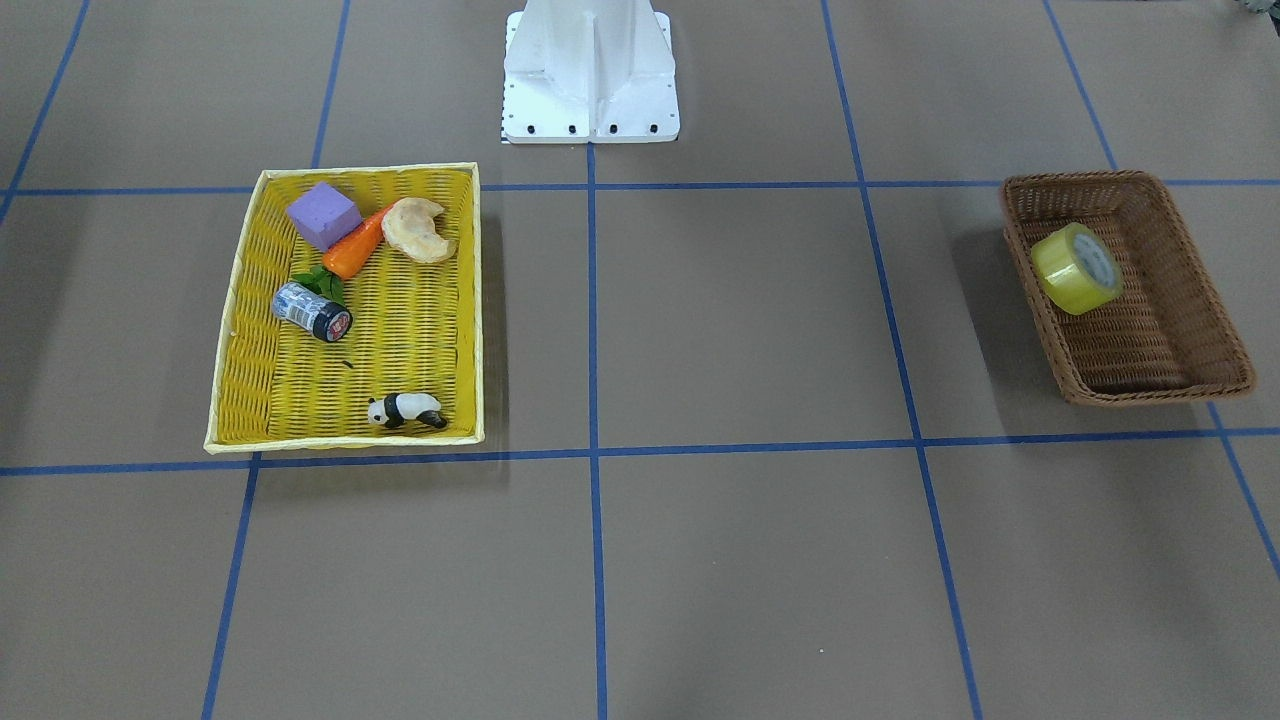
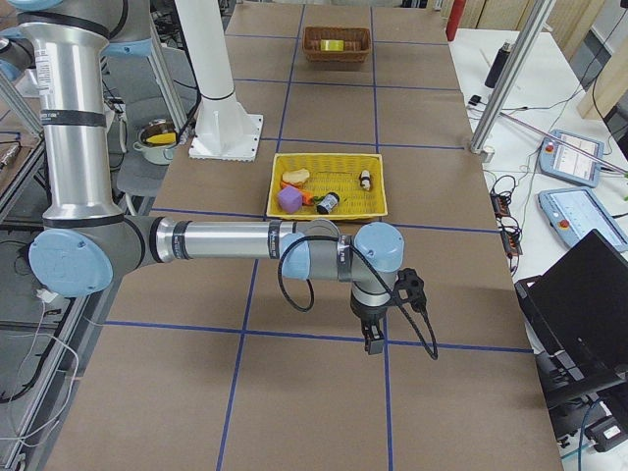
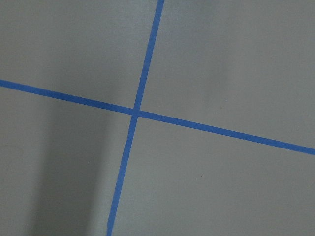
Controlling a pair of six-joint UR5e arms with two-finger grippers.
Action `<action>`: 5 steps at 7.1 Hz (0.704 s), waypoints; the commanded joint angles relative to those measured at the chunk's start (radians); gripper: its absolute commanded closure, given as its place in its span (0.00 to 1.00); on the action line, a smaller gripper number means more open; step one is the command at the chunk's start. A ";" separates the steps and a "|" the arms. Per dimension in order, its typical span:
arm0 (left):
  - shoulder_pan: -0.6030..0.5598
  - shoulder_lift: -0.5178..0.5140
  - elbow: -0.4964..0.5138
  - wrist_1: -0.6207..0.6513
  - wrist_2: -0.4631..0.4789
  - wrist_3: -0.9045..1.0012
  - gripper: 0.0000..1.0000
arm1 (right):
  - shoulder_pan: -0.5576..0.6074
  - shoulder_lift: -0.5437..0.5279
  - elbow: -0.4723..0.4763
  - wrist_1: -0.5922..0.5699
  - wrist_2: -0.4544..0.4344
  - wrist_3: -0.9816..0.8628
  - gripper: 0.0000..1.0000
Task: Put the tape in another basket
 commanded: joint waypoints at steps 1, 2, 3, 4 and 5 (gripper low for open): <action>-0.014 -0.001 -0.048 0.261 0.019 0.062 0.01 | 0.000 -0.001 -0.006 0.000 0.001 -0.004 0.00; -0.016 0.002 -0.119 0.461 0.011 0.061 0.01 | 0.000 -0.002 -0.012 0.000 0.001 -0.003 0.00; -0.017 0.002 -0.210 0.697 0.001 0.061 0.01 | 0.000 -0.002 -0.020 0.002 0.001 -0.006 0.00; -0.016 0.002 -0.297 0.933 -0.013 0.062 0.01 | 0.000 -0.002 -0.020 0.002 0.001 -0.007 0.00; -0.014 0.001 -0.362 1.130 -0.045 0.061 0.01 | 0.000 -0.002 -0.020 0.002 0.001 -0.007 0.00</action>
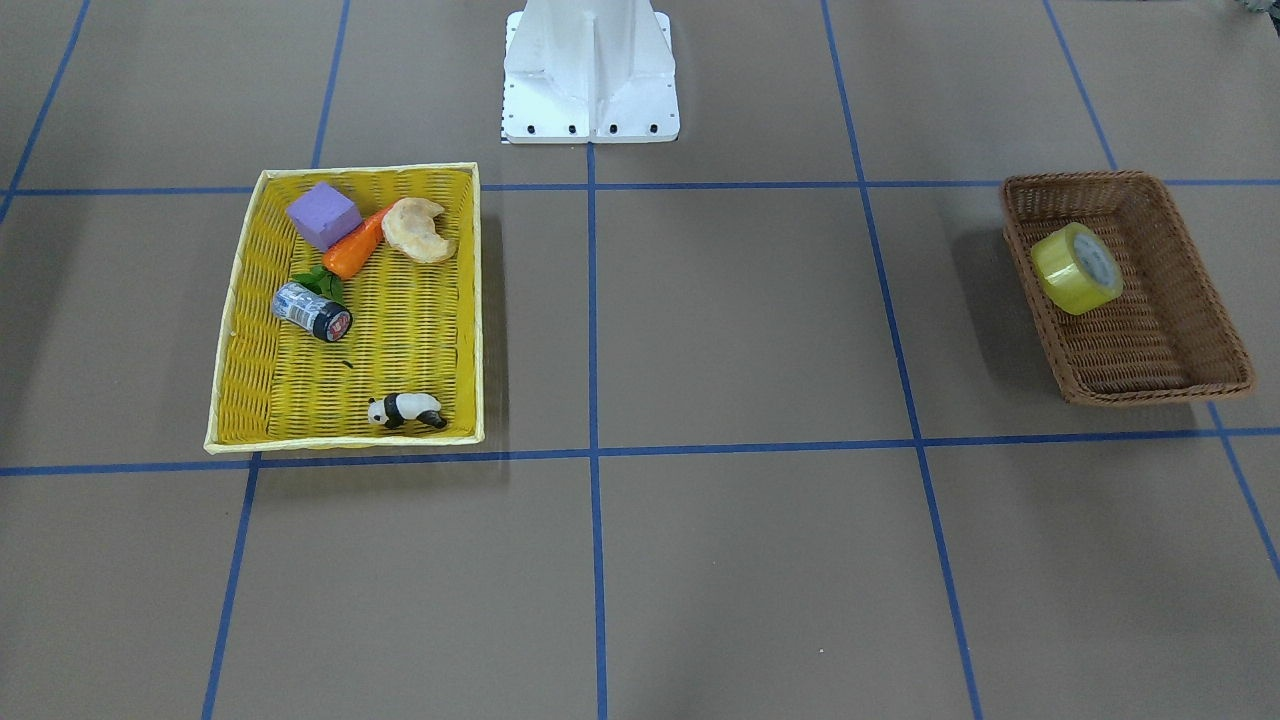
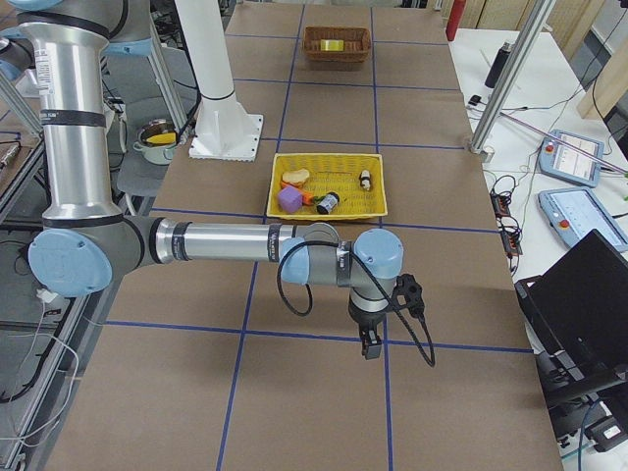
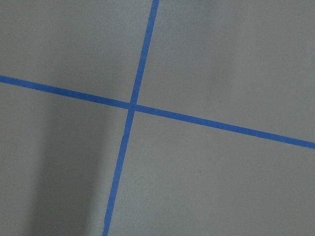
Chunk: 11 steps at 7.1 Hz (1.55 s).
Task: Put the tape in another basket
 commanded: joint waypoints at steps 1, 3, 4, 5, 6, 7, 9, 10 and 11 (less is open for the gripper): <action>0.001 0.002 -0.097 0.360 -0.048 0.000 0.01 | 0.000 0.000 -0.003 -0.001 0.000 -0.001 0.00; 0.003 -0.030 -0.097 0.674 -0.289 -0.004 0.01 | 0.000 0.000 -0.003 -0.001 0.000 0.001 0.00; 0.003 -0.018 -0.138 0.720 -0.303 -0.002 0.01 | 0.000 0.000 -0.015 -0.001 0.002 -0.001 0.00; 0.003 0.006 -0.162 0.688 -0.303 0.000 0.01 | 0.000 0.001 -0.021 -0.001 0.002 -0.001 0.00; 0.004 0.011 -0.154 0.665 -0.310 -0.010 0.01 | 0.000 0.001 -0.023 -0.001 0.002 -0.001 0.00; 0.004 0.011 -0.153 0.670 -0.312 -0.011 0.01 | 0.000 0.000 -0.030 -0.001 0.000 0.002 0.00; 0.004 0.022 -0.162 0.656 -0.314 -0.010 0.01 | 0.000 0.000 -0.030 -0.001 0.002 0.005 0.00; 0.004 0.023 -0.160 0.651 -0.314 -0.007 0.01 | 0.000 0.001 -0.030 -0.001 0.002 0.008 0.00; 0.004 0.022 -0.171 0.648 -0.311 -0.004 0.01 | 0.000 0.000 -0.030 -0.001 0.000 0.008 0.00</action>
